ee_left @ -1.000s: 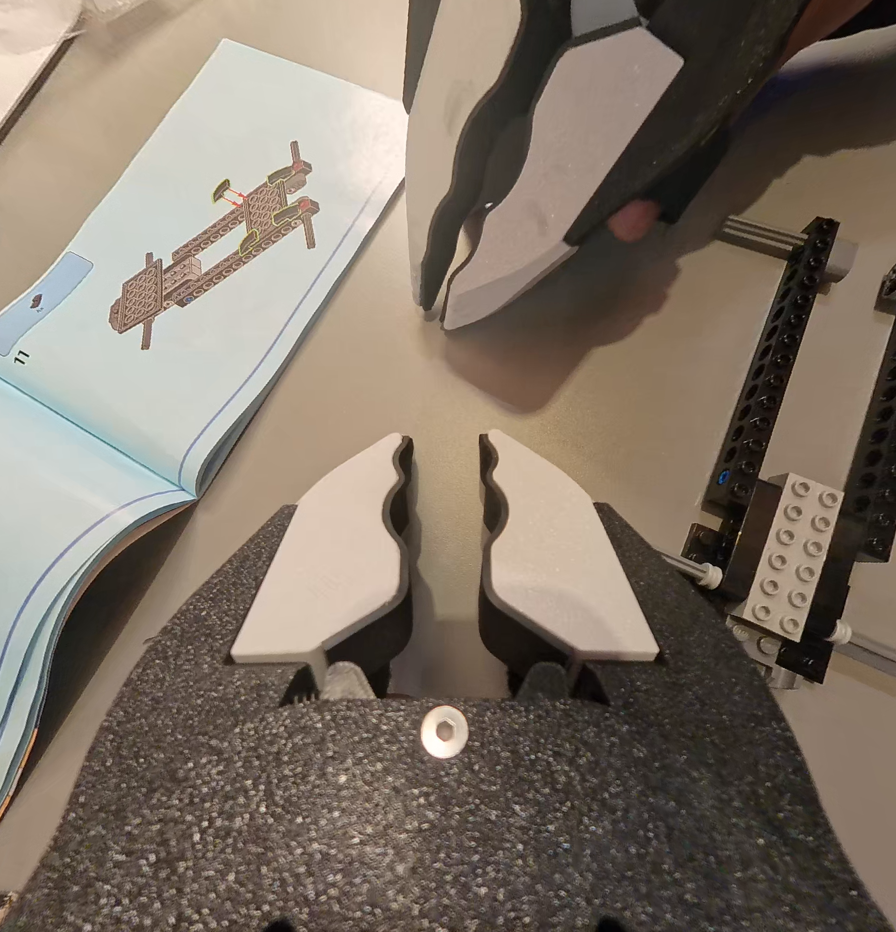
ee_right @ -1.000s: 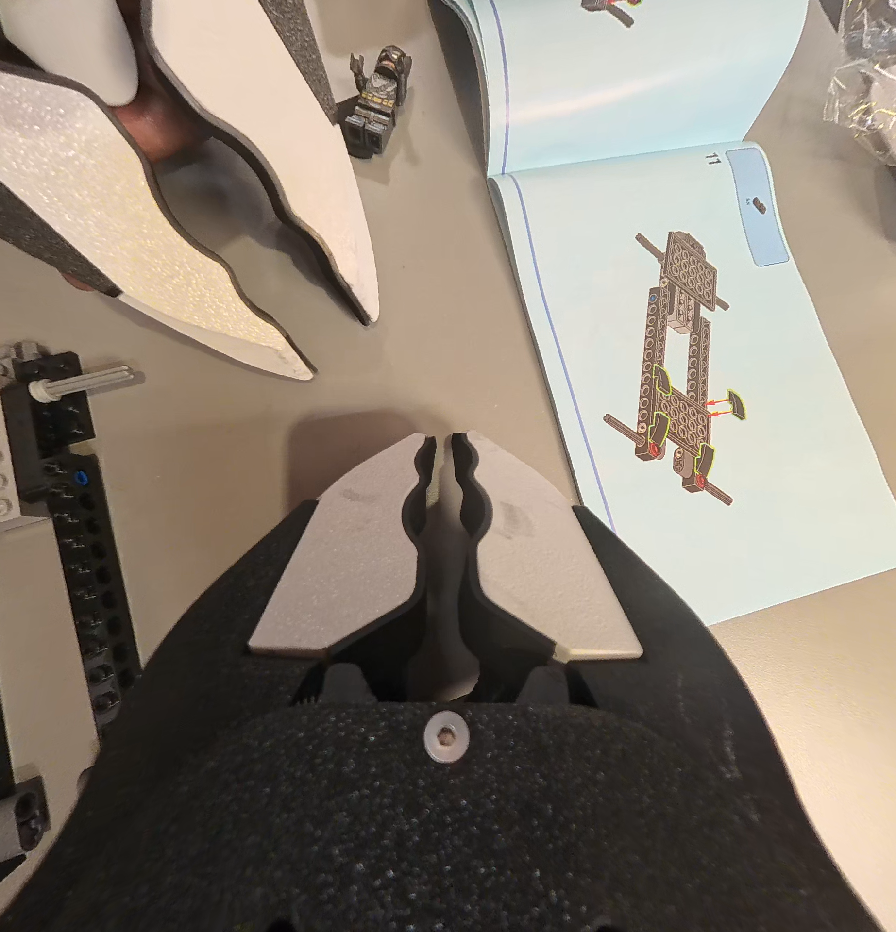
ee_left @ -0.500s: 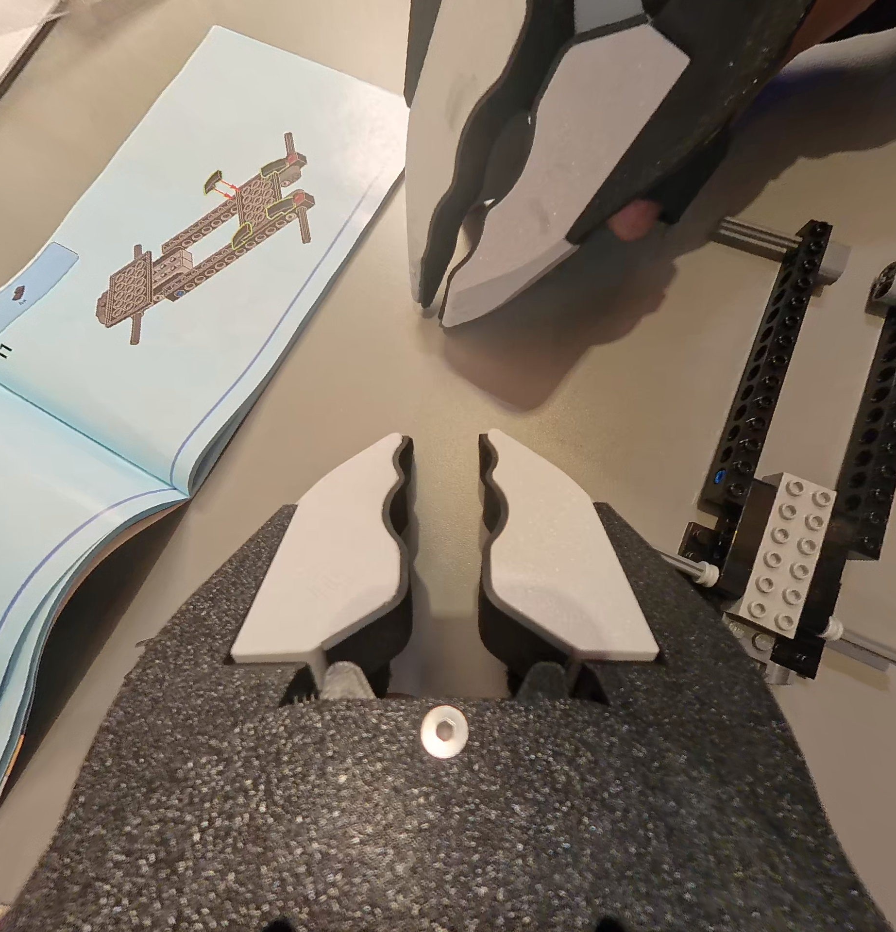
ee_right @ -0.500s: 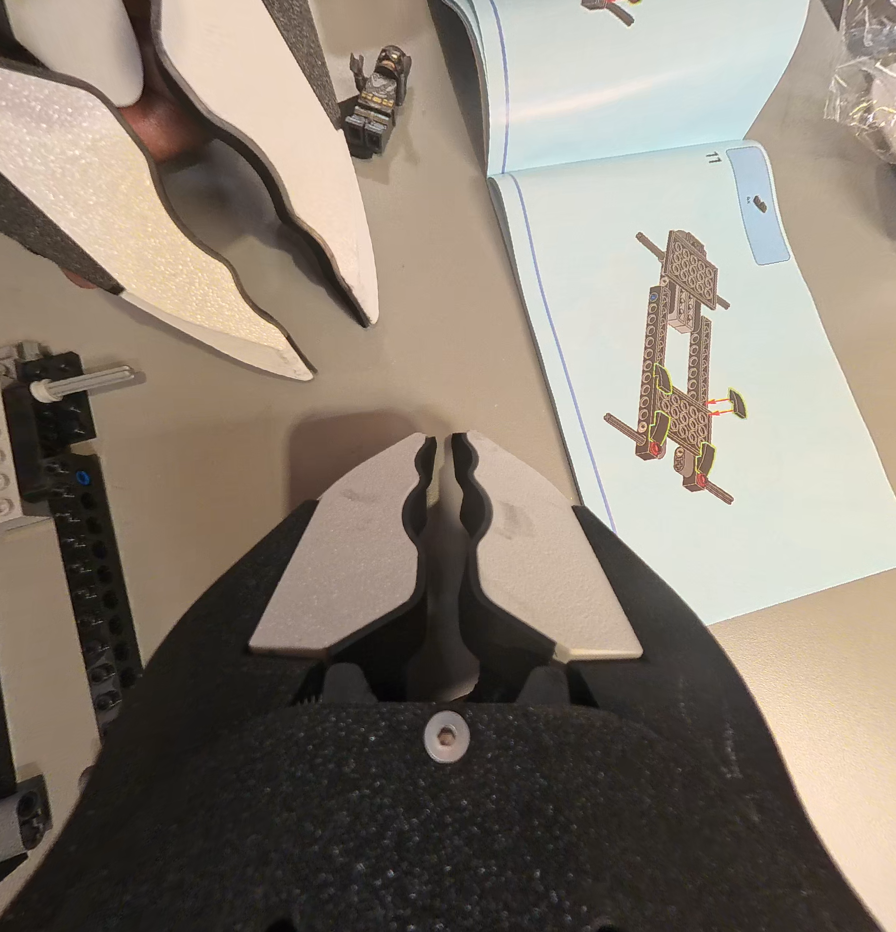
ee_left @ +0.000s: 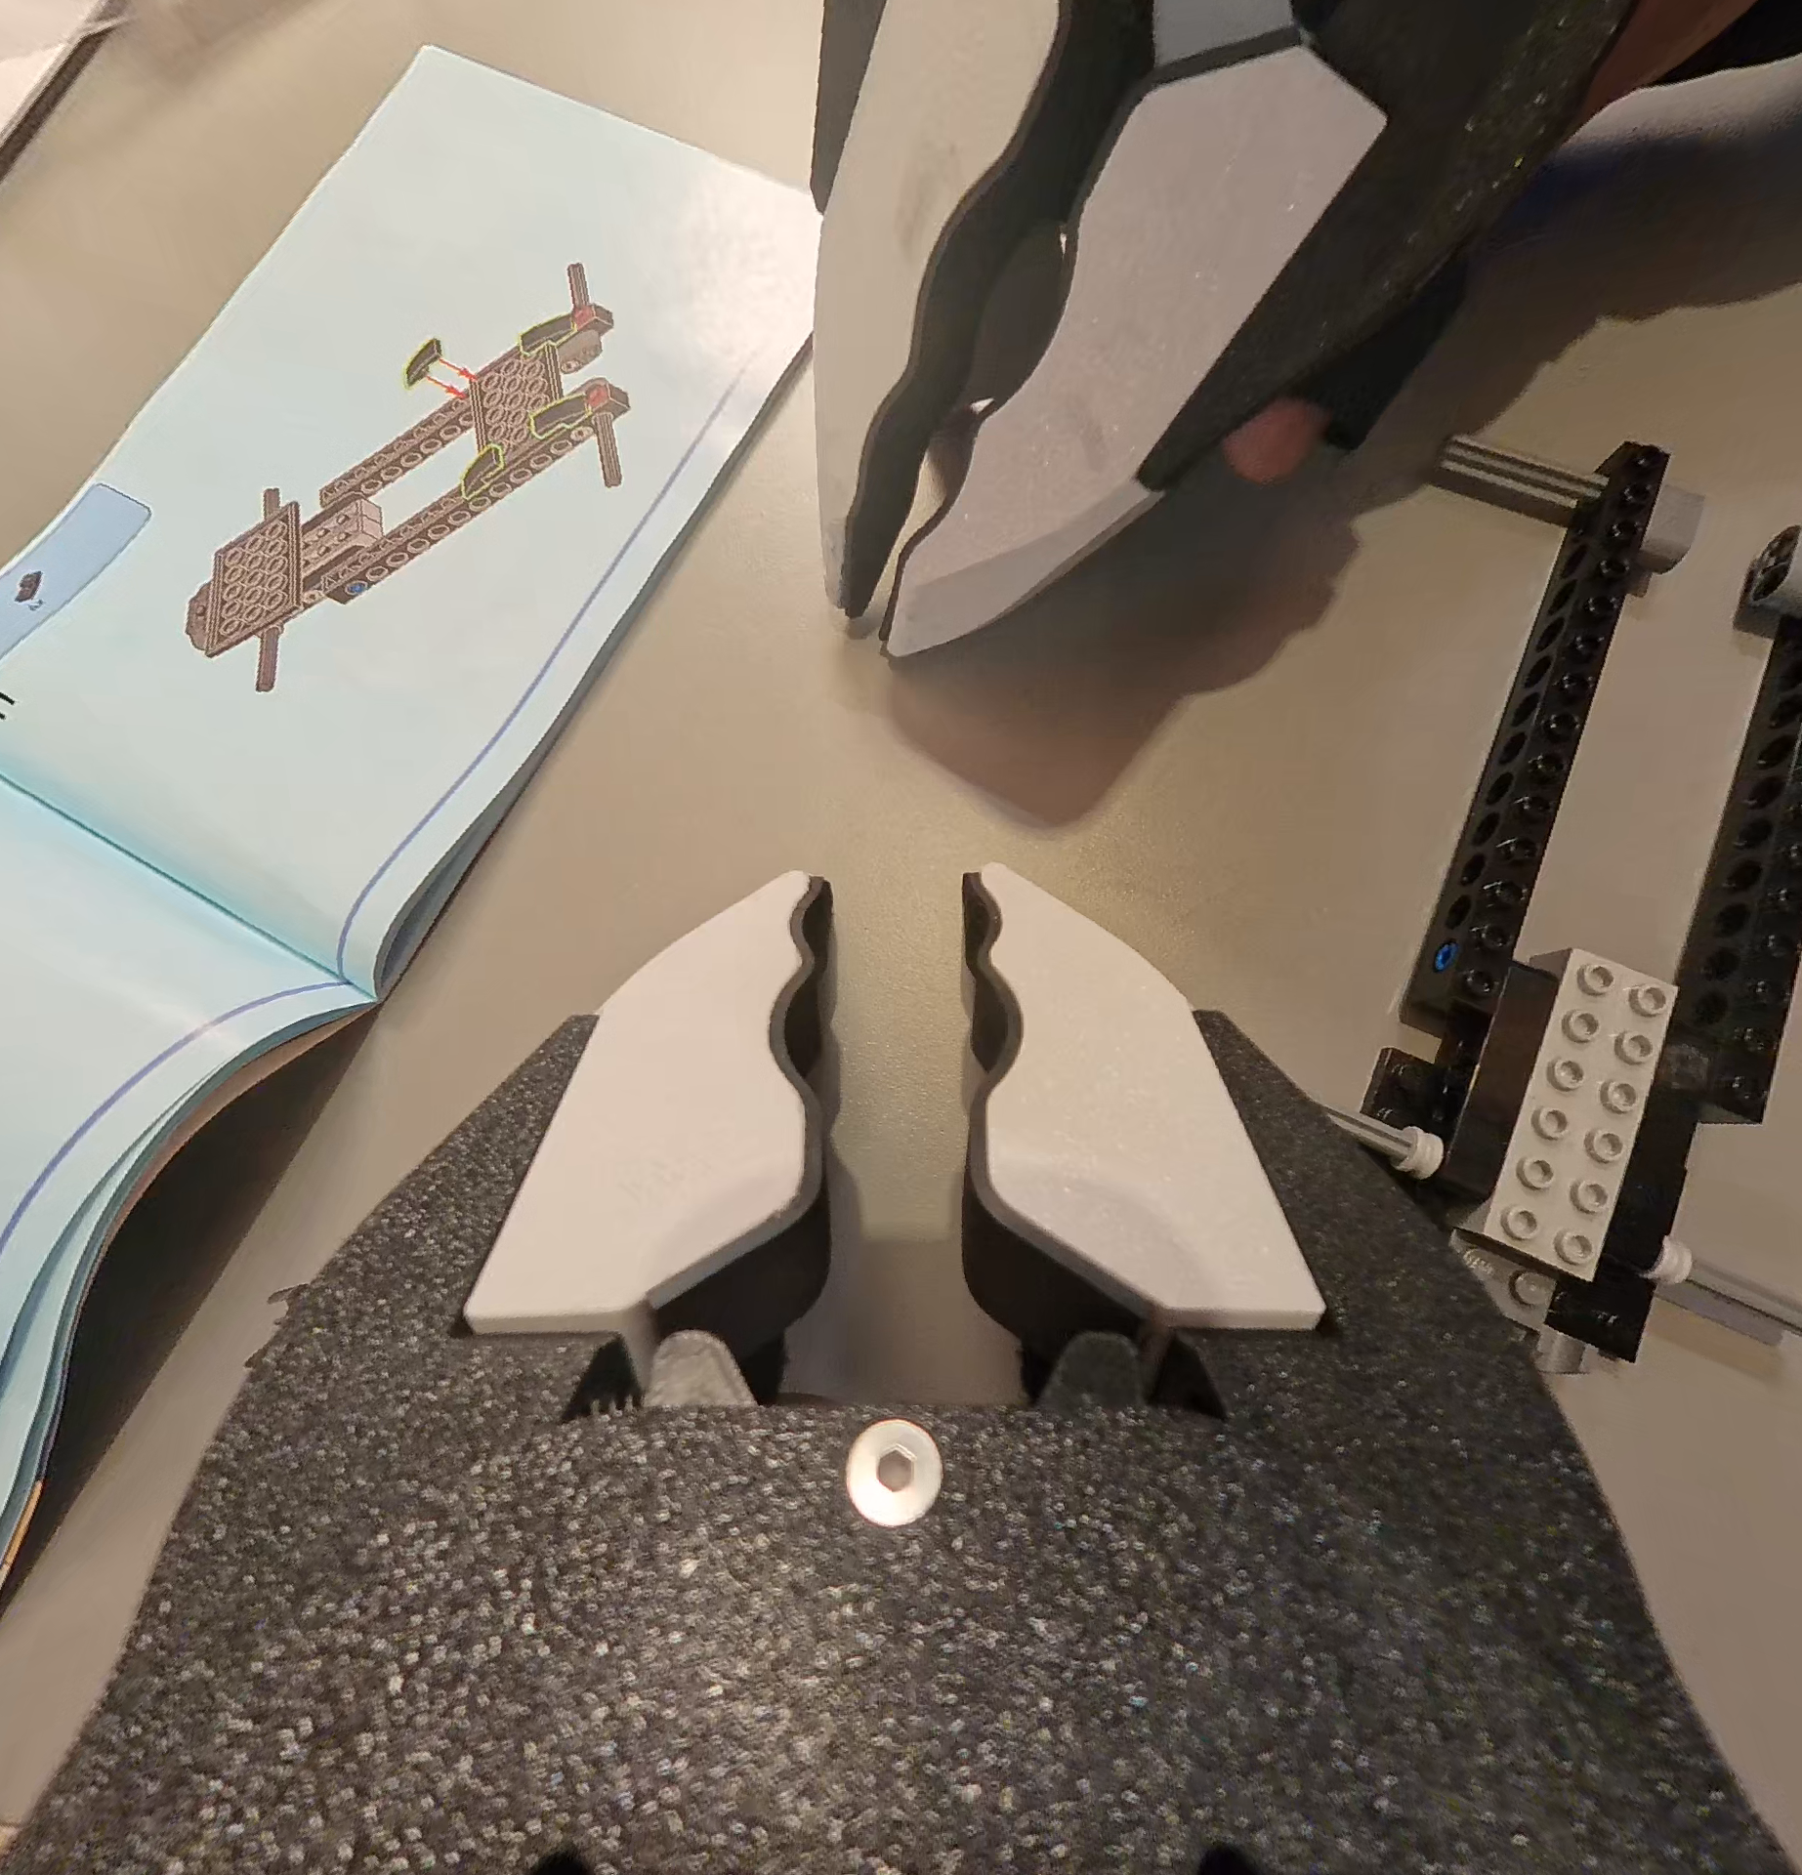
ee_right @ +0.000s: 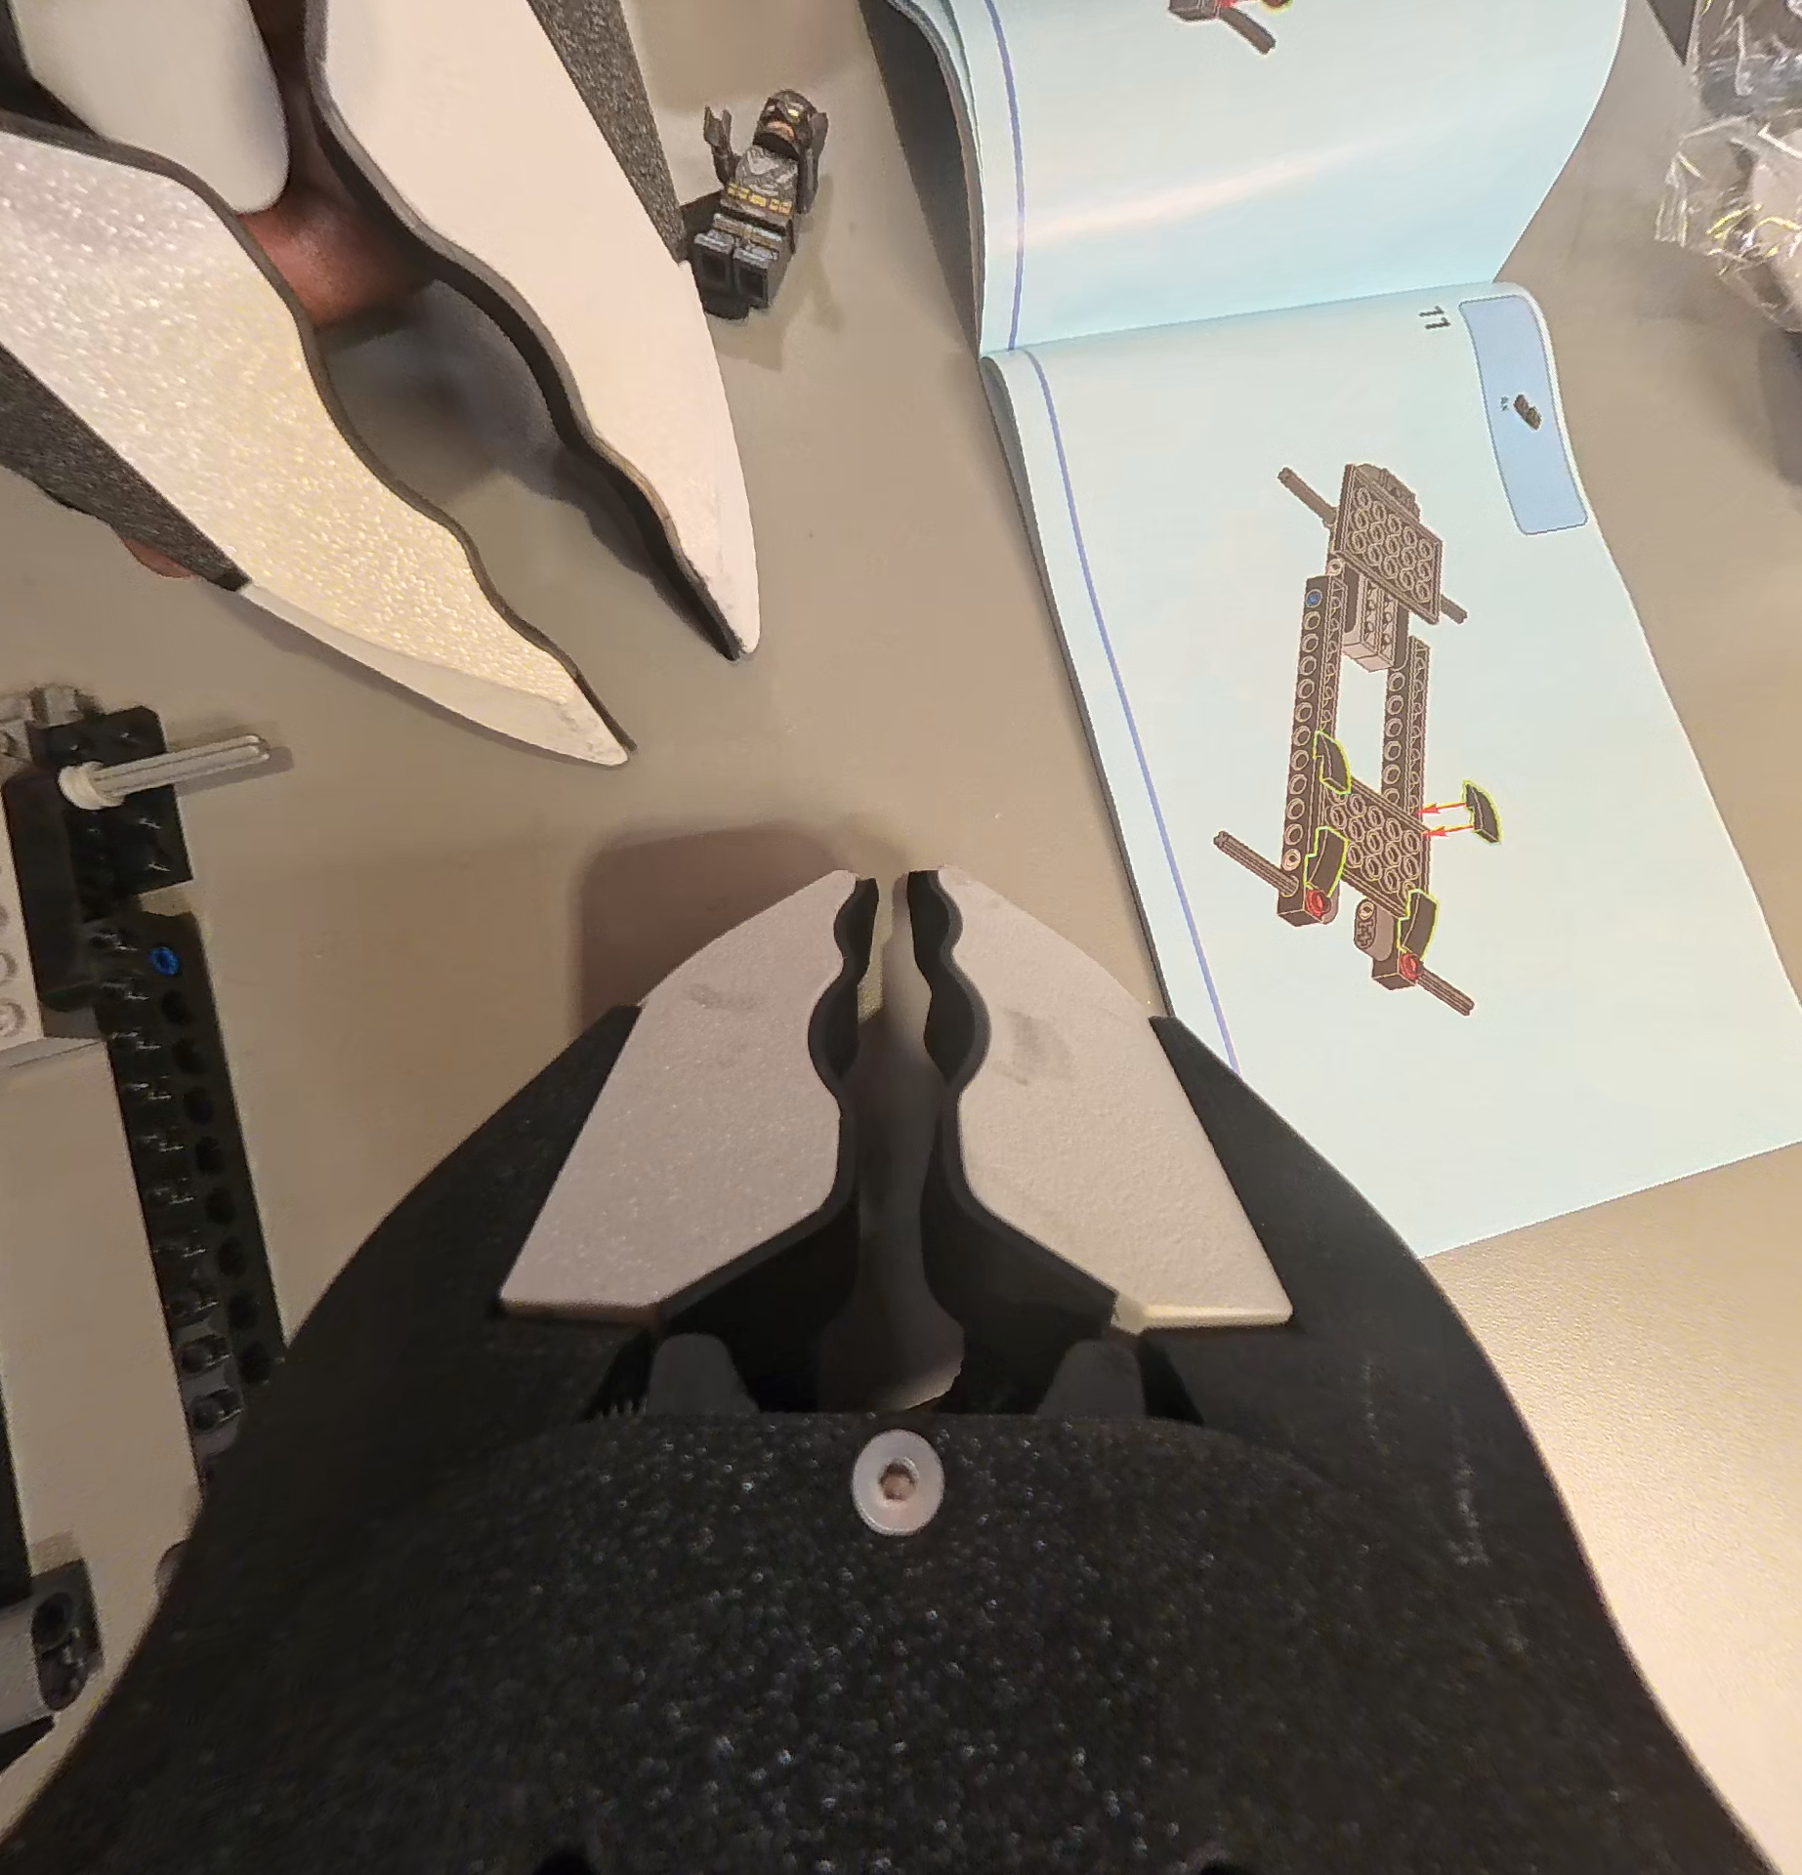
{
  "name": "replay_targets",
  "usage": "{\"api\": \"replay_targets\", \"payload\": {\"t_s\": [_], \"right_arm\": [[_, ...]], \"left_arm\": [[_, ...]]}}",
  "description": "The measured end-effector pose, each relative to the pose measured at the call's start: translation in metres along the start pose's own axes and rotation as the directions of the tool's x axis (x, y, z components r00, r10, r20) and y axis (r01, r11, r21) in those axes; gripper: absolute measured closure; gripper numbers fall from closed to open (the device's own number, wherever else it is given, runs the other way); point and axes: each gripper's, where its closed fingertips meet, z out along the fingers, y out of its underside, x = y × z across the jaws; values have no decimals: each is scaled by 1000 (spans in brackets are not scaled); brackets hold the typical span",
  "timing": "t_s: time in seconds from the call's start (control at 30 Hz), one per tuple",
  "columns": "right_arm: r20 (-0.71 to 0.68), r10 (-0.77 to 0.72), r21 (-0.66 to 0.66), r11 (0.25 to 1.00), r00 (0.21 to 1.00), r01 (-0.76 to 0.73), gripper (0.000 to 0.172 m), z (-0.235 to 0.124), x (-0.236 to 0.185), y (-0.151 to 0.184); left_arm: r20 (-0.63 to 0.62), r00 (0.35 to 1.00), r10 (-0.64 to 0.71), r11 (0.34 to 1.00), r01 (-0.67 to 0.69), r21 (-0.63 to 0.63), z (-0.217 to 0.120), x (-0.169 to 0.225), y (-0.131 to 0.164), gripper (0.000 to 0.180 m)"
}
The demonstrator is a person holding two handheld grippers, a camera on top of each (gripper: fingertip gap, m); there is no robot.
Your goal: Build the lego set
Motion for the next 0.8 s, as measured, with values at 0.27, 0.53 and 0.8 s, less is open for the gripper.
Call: {"api": "replay_targets", "payload": {"t_s": [0.27, 0.53, 0.8], "right_arm": [[-2, 1, 0, 1000, 1000, -1, 164, 0, 0, 0], [-6, 4, -2, 1000, 1000, -4, 165, -3, -4, 3], [-79, 105, -5, 994, 991, -106, 153, -10, -1, 0]], "left_arm": [[-4, 1000, 0, 1000, 0, 0, 0, 0, 0, 155], [-7, 1000, -4, 1000, 4, -1, 0, 1, 0, 155], [-22, 999, -32, 999, 32, -5, 1, -1, 0, 156]]}}
